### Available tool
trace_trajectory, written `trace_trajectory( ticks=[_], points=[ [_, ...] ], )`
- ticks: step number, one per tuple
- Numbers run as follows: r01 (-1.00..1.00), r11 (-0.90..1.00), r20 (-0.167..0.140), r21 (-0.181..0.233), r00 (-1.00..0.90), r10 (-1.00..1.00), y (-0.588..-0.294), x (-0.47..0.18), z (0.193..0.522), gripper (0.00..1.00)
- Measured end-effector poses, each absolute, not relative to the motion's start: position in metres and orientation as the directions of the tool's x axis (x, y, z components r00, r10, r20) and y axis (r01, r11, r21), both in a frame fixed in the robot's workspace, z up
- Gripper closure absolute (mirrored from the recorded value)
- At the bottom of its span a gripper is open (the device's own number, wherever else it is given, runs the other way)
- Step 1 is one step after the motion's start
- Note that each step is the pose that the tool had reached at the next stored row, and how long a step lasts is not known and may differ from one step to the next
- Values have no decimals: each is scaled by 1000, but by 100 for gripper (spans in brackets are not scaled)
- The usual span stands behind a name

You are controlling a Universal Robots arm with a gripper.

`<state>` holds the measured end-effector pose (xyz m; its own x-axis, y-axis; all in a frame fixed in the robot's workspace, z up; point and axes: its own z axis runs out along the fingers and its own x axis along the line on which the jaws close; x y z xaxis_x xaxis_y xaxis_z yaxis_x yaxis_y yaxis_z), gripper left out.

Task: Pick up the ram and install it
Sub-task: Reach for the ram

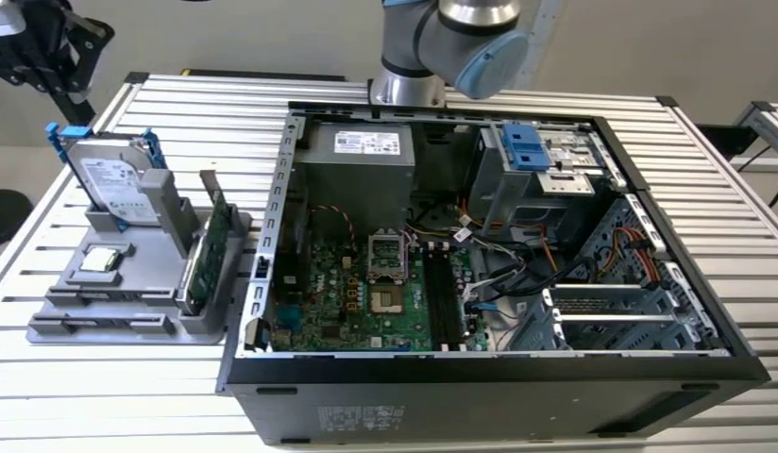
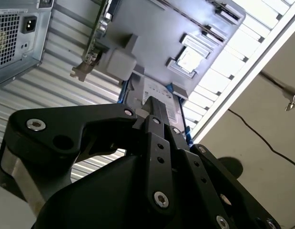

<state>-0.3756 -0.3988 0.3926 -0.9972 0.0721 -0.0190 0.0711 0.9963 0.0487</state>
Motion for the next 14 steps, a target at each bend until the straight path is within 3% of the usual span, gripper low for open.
trace_trajectory(
  ticks=[14],
  points=[
    [71, 996, -19, 49, -997, 72, -399, -394, 393, 100]
  ],
)
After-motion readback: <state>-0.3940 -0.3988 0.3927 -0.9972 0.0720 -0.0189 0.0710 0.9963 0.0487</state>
